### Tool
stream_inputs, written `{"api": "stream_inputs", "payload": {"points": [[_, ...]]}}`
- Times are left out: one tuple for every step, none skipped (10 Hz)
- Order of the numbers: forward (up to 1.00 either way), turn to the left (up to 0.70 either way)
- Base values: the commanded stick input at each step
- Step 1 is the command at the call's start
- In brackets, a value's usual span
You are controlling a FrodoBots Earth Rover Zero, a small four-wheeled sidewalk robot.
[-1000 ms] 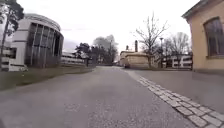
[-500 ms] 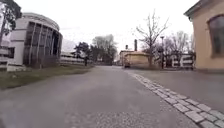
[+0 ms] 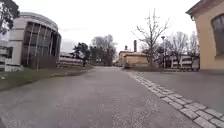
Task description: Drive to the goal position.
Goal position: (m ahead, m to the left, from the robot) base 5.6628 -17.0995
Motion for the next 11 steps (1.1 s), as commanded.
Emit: {"api": "stream_inputs", "payload": {"points": [[1.0, 0.0], [1.0, 0.0], [1.0, 0.0], [1.0, 0.0], [1.0, 0.0], [1.0, 0.0], [1.0, 0.0], [1.0, 0.0], [1.0, 0.0], [1.0, 0.0], [1.0, 0.0]]}}
